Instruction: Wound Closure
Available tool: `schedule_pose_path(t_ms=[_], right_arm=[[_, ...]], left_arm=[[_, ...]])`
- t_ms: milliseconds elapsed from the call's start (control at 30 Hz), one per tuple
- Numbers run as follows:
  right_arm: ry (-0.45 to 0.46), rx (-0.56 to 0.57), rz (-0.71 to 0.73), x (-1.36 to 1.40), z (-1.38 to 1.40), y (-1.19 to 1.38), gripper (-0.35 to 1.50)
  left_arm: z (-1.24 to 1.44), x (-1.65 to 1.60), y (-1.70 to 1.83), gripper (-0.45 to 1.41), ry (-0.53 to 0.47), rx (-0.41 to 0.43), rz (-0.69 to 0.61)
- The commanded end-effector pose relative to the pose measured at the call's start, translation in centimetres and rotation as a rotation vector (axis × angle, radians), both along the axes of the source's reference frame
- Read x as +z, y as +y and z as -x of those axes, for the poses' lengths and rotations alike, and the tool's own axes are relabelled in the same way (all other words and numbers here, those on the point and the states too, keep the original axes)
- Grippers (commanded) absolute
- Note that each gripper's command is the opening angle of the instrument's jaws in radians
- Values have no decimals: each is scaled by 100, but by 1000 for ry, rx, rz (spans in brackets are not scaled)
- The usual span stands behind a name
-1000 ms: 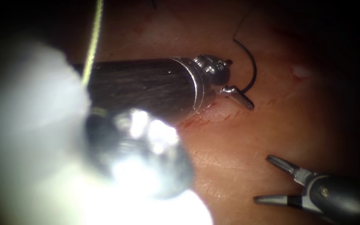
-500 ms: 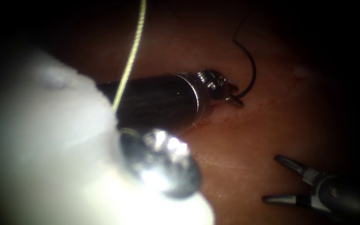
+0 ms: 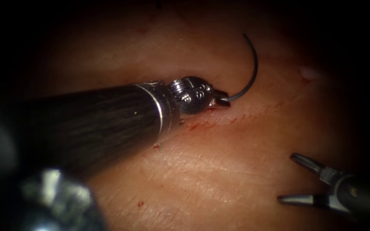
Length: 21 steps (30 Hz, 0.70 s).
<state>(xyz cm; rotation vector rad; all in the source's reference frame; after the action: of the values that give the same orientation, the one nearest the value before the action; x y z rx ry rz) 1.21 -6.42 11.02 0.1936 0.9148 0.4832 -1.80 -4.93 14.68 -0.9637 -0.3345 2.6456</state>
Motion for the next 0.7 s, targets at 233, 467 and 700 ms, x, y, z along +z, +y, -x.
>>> schedule_pose_path(t_ms=[233, 467, 700], right_arm=[[67, 176, -55, 9, -19, 37, 128], [215, 346, -299, 32, -29, 75, 128], [277, 325, -423, 65, -53, 94, 141]], left_arm=[[-34, -24, -33, -45, 10, 49, 105], [-62, -37, -51, -45, -32, 129, 279], [-74, -38, -53, -45, -16, 205, 455]])
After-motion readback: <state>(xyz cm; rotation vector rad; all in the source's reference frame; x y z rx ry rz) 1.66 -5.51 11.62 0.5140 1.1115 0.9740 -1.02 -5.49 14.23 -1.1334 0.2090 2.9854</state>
